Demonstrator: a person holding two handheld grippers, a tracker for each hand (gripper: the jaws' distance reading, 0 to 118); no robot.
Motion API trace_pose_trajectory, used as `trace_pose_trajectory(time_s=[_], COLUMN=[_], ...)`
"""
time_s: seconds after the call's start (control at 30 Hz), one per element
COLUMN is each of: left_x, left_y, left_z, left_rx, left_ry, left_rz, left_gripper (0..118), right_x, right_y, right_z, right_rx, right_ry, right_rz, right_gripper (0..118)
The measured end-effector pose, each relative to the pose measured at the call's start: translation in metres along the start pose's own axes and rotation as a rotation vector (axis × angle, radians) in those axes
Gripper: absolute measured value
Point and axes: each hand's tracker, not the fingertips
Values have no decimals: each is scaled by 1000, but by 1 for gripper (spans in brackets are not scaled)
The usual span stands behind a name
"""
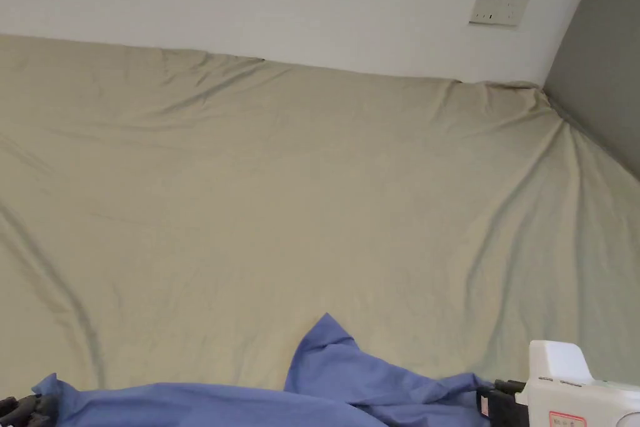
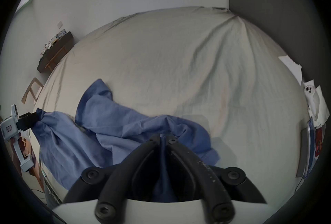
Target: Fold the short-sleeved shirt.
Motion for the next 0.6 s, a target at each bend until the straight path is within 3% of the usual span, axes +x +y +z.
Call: trace_pose_trajectory(time_s=[0.17, 0.43, 0.6], left_x=[-2, 1, 9], left_y=[29, 125, 190], left_z=[47, 162, 205], left_rx=[125, 454, 585], left_ry=[-55, -207, -169], left_rz=[34, -11, -90], left_gripper=[6, 6, 6], right_x=[-12, -46, -60], right_y=[22, 70, 111], right_z=[72, 219, 285], right_rx=[273, 693, 849], right_ry=[37, 39, 33], right_rz=[-12, 66, 90], right_gripper=[7, 7, 7])
